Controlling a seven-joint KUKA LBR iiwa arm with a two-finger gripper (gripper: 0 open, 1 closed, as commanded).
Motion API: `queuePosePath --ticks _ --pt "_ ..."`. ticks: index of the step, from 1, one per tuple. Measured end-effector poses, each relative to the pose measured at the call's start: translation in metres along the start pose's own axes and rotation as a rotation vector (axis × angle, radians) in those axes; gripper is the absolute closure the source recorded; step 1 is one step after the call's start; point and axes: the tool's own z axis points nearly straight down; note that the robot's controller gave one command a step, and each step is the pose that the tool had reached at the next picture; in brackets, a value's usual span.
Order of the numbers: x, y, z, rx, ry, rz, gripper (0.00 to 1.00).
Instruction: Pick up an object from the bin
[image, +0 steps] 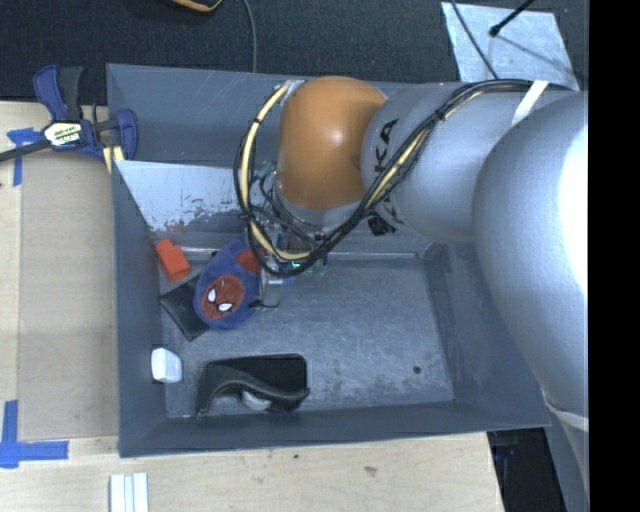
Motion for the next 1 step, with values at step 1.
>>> queuePosePath --ticks 1 --pt "-0.0038 0.049 0.0482 -0.004 -0.014 0.394 0.0"
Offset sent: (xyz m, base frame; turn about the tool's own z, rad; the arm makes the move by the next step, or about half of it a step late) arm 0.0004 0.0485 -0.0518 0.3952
